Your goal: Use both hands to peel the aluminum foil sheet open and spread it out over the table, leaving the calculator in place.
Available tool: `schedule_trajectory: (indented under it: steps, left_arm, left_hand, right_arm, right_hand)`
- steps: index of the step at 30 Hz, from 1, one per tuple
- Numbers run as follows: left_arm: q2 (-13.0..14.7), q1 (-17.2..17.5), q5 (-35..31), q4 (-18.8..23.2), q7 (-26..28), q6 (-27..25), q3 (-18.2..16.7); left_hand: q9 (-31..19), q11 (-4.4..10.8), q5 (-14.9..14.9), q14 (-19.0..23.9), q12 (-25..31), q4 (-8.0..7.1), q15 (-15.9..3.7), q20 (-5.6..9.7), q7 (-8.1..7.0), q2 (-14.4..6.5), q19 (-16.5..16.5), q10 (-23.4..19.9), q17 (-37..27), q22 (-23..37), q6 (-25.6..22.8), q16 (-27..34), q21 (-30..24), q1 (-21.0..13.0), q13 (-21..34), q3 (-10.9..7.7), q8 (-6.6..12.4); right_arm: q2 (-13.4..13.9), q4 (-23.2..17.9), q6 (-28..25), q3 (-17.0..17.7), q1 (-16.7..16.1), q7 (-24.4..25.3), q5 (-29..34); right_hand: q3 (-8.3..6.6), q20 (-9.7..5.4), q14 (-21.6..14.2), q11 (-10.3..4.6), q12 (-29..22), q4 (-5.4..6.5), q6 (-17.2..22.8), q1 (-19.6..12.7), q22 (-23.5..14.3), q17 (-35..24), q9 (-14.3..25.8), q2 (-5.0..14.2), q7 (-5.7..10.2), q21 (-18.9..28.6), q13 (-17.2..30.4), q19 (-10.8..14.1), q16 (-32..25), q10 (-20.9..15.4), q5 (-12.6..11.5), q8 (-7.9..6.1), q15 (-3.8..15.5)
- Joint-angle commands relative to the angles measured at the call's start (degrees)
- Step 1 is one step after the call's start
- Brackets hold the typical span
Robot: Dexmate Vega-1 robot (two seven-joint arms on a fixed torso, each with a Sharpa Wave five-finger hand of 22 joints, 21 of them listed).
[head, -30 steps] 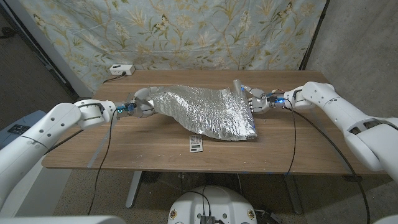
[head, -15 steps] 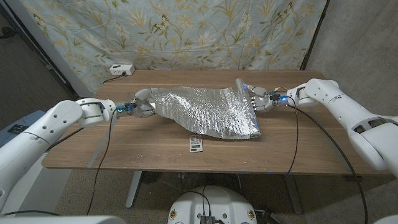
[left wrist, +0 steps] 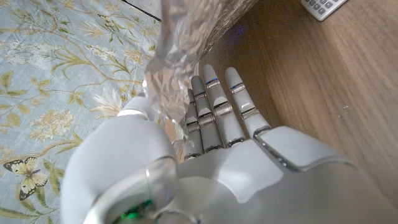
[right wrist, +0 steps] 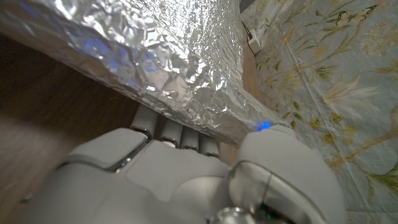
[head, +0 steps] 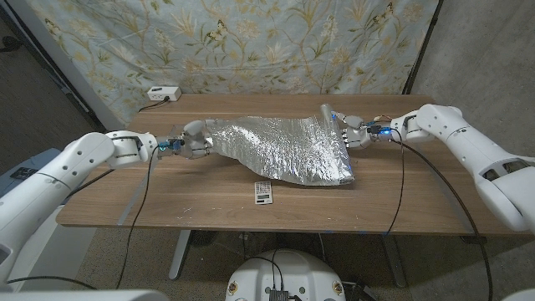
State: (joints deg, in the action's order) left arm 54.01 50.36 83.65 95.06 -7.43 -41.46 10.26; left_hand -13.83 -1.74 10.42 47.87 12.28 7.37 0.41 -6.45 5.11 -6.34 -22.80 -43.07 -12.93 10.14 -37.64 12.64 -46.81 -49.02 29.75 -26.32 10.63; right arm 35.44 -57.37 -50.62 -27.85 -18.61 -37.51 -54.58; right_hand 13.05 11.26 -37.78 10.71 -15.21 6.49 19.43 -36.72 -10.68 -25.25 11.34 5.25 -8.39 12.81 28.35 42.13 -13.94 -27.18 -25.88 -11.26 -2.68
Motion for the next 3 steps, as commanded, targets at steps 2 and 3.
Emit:
schedule_trajectory:
  steps: [2,3]
  left_arm:
    - [0.11,1.50,-0.95,-0.29,-2.58,1.25,-0.74]
    - [0.12,1.48,-1.24,-0.62,-2.96,1.43,-0.66]
  left_hand:
    - [-0.09,-0.26,0.40,-0.34,-0.12,0.20,0.15,-0.15,0.16,-0.78,0.17,0.36,-0.23,0.17,0.04,-0.04,0.13,-0.08,0.16,-0.15,0.33]
    - [-0.08,-0.28,0.40,-0.35,-0.14,0.20,0.19,-0.16,0.20,-0.79,0.22,0.43,-0.22,0.17,0.03,-0.03,0.16,-0.05,0.16,-0.15,0.35]
  right_arm:
    - [-0.63,-1.76,-0.10,0.20,-0.41,1.50,-0.51]
    - [-0.83,-1.88,-0.10,0.02,-0.33,1.61,-0.45]
  right_hand:
    - [0.33,0.11,-0.22,0.08,-0.02,0.02,0.28,-0.15,0.04,-0.05,0.06,0.70,-1.20,-0.16,0.21,0.67,0.24,-0.16,0.23,-0.23,-0.03]
    - [0.34,0.13,-0.21,0.11,-0.02,0.02,0.26,-0.17,0.04,-0.05,0.06,0.72,-1.20,-0.17,0.22,0.67,0.24,-0.16,0.23,-0.22,0.02]
